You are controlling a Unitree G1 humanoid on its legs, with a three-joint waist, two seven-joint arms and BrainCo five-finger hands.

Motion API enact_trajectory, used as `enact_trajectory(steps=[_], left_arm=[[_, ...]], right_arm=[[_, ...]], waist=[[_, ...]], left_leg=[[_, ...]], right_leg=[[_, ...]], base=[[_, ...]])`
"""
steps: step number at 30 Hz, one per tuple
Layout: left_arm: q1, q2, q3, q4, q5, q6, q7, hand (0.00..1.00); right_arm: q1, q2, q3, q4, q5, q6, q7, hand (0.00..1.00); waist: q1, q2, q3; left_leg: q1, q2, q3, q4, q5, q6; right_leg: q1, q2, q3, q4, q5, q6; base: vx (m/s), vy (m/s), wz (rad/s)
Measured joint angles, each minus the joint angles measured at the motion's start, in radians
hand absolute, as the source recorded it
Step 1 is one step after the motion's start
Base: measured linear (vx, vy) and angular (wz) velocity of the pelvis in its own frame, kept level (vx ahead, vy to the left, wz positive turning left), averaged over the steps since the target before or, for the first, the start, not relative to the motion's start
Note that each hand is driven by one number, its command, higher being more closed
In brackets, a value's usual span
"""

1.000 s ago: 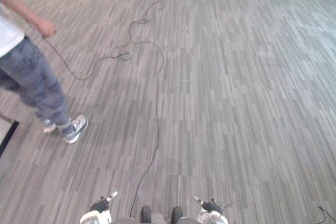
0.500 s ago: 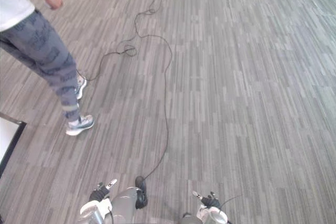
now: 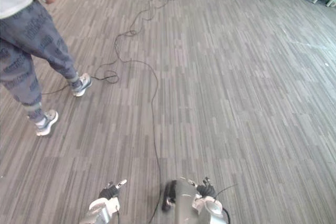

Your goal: Pick up cushions and gather them together orderly.

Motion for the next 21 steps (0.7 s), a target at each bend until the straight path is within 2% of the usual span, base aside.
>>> enact_trajectory(steps=[1, 2, 3, 4, 5, 6, 7, 8, 9, 10, 12, 13, 14, 15, 16, 17, 18, 19, 20, 21], left_arm=[[-0.011, -0.018, 0.009, 0.007, 0.002, 0.003, -0.001, 0.00], [-0.018, -0.020, 0.007, 0.009, 0.004, 0.003, -0.005, 0.00], [-0.025, -0.018, 0.007, 0.008, 0.012, 0.003, -0.005, 0.00], [-0.035, -0.015, 0.007, 0.005, 0.013, 0.003, -0.004, 0.00], [-0.040, -0.016, 0.007, -0.001, 0.022, 0.003, -0.005, 0.00], [-0.041, -0.011, 0.009, -0.020, 0.032, 0.003, -0.010, 0.00], [-0.041, -0.011, 0.014, -0.030, 0.031, 0.002, -0.011, 0.00], [-0.039, -0.011, 0.017, -0.037, 0.031, 0.002, -0.011, 0.00], [-0.028, -0.011, 0.008, -0.051, 0.031, 0.002, -0.010, 0.00], [-0.014, -0.013, -0.007, -0.073, 0.031, 0.001, -0.013, 0.00], [-0.001, -0.012, -0.013, -0.122, 0.031, -0.008, -0.022, 0.00], [-0.001, -0.019, -0.013, -0.126, 0.031, -0.012, -0.023, 0.00], [0.000, -0.019, -0.013, -0.126, 0.031, -0.016, -0.024, 0.00], [0.007, -0.019, -0.013, -0.127, 0.030, -0.018, -0.024, 0.00], [0.007, -0.020, -0.014, -0.131, 0.028, -0.018, -0.025, 0.00], [0.017, -0.017, -0.013, -0.135, 0.029, -0.020, -0.022, 0.00], [0.018, -0.006, -0.014, -0.135, 0.030, -0.019, -0.022, 0.00], [0.018, -0.009, -0.029, -0.144, 0.031, -0.020, -0.021, 0.00], [0.030, -0.009, -0.045, -0.158, 0.035, -0.020, -0.023, 0.00], [0.031, -0.006, -0.051, -0.165, 0.040, -0.017, -0.022, 0.00]], right_arm=[[-0.029, -0.027, -0.005, 0.011, -0.002, 0.000, 0.002, 0.00], [-0.040, -0.027, -0.017, 0.014, -0.002, 0.000, 0.003, 0.00], [-0.042, -0.029, -0.030, 0.012, -0.002, -0.001, 0.006, 0.00], [-0.040, -0.029, -0.031, 0.013, -0.001, 0.000, 0.007, 0.00], [-0.037, -0.030, -0.029, 0.013, -0.001, 0.002, 0.007, 0.00], [-0.030, -0.028, -0.016, 0.013, 0.001, 0.001, 0.007, 0.00], [-0.026, -0.021, -0.004, 0.020, 0.004, 0.003, 0.007, 0.00], [-0.024, -0.013, 0.013, 0.032, 0.010, 0.003, 0.006, 0.00], [-0.024, -0.006, 0.037, 0.047, 0.014, 0.004, 0.006, 0.00], [-0.019, -0.001, 0.054, 0.056, 0.021, 0.008, 0.006, 0.00], [-0.020, 0.005, 0.069, 0.055, 0.022, 0.008, 0.004, 0.00], [-0.018, 0.008, 0.065, 0.054, 0.023, 0.011, 0.004, 0.00], [-0.012, 0.010, 0.064, 0.053, 0.025, 0.012, 0.002, 0.00], [-0.006, 0.011, 0.064, 0.052, 0.036, 0.012, 0.000, 0.00], [0.000, 0.013, 0.066, 0.051, 0.043, 0.012, -0.003, 0.00], [0.011, 0.018, 0.074, 0.052, 0.043, 0.013, -0.005, 0.00], [0.021, 0.016, 0.099, 0.057, 0.043, 0.020, 0.000, 0.00], [0.029, 0.017, 0.089, 0.048, 0.042, 0.016, 0.003, 0.00], [0.036, 0.018, 0.086, 0.048, 0.042, 0.019, 0.006, 0.00], [0.040, 0.018, 0.087, 0.047, 0.041, 0.019, 0.008, 0.00]], waist=[[0.004, 0.051, 0.008], [0.003, 0.064, 0.015], [0.000, 0.073, 0.016], [-0.005, 0.079, 0.019], [-0.012, 0.084, 0.024], [-0.006, 0.093, 0.034], [0.005, 0.088, 0.043], [0.021, 0.074, 0.053], [0.024, 0.054, 0.060], [0.027, 0.035, 0.052], [0.047, 0.027, 0.046], [0.052, 0.023, 0.048], [0.057, 0.024, 0.048], [0.065, 0.027, 0.046], [0.074, 0.032, 0.043], [0.084, 0.023, 0.031], [0.081, 0.004, 0.010], [0.071, -0.009, -0.013], [0.079, -0.031, -0.021], [0.075, -0.051, -0.024]], left_leg=[[0.008, 0.035, -0.031, 0.017, 0.034, -0.042], [0.006, 0.040, -0.060, 0.039, 0.075, -0.068], [-0.010, 0.047, -0.099, 0.109, 0.144, -0.074], [-0.072, 0.059, -0.139, 0.262, 0.220, -0.099], [-0.150, 0.077, -0.172, 0.432, 0.327, -0.150], [-0.298, 0.122, -0.190, 0.730, 0.355, -0.190], [-0.369, 0.148, -0.172, 0.864, 0.313, -0.169], [-0.439, 0.160, -0.154, 0.962, 0.253, -0.133], [-0.513, 0.170, -0.114, 0.983, 0.192, -0.099], [-0.589, 0.190, -0.041, 0.931, 0.140, -0.076], [-0.693, 0.192, 0.026, 0.757, 0.092, -0.064], [-0.712, 0.172, 0.037, 0.608, 0.093, -0.062], [-0.722, 0.141, 0.026, 0.426, 0.120, -0.064], [-0.724, 0.126, 0.010, 0.318, 0.154, -0.066], [-0.730, 0.109, -0.032, 0.204, 0.233, -0.081], [-0.724, 0.084, -0.060, 0.213, 0.335, -0.098], [-0.727, 0.058, -0.048, 0.243, 0.291, -0.075], [-0.752, 0.052, -0.037, 0.302, 0.243, -0.044], [-0.753, 0.052, -0.008, 0.373, 0.186, -0.023], [-0.730, 0.040, 0.014, 0.399, 0.160, -0.006]], right_leg=[[0.004, 0.011, -0.024, 0.054, -0.049, -0.019], [0.000, 0.010, -0.027, 0.101, -0.088, -0.045], [0.012, 0.006, -0.034, 0.149, -0.149, -0.065], [0.055, 0.005, -0.044, 0.150, -0.199, -0.060], [0.106, 0.010, -0.051, 0.120, -0.221, -0.054], [0.209, 0.032, -0.056, 0.054, -0.243, -0.060], [0.273, 0.046, -0.049, 0.021, -0.255, -0.072], [0.356, 0.052, -0.041, -0.017, -0.272, -0.074], [0.438, 0.048, -0.035, -0.066, -0.282, -0.075], [0.501, 0.042, -0.018, -0.122, -0.286, -0.072], [0.591, 0.027, 0.019, -0.190, -0.302, -0.044], [0.632, 0.016, 0.040, -0.211, -0.310, -0.028], [0.675, -0.002, 0.070, -0.226, -0.327, -0.005], [0.704, -0.015, 0.095, -0.234, -0.343, 0.000], [0.743, -0.029, 0.140, -0.243, -0.370, 0.007], [0.757, -0.049, 0.198, -0.243, -0.391, 0.006], [0.752, -0.079, 0.235, -0.236, -0.385, 0.006], [0.717, -0.100, 0.286, -0.206, -0.352, 0.028], [0.704, -0.118, 0.358, -0.151, -0.332, 0.061], [0.689, -0.135, 0.393, -0.093, -0.312, 0.089]], base=[[0.71, -0.163, 0.11], [0.69, -0.167, 0.01], [0.70, -0.207, 0.20], [0.70, -0.211, 0.29], [0.66, -0.171, 0.41], [0.63, -0.127, 0.24], [0.61, -0.102, 0.01], [0.59, -0.077, -0.11], [0.57, -0.050, -0.14], [0.56, -0.037, -0.19], [0.67, 0.031, -0.50], [0.79, 0.111, -0.69], [0.53, 0.128, -0.72], [0.65, 0.232, -0.93], [0.65, 0.325, -1.16], [0.79, 0.427, -1.05], [0.79, 0.460, -0.69], [0.81, 0.471, -0.46], [0.68, 0.394, -0.42], [0.67, 0.359, -0.74]])
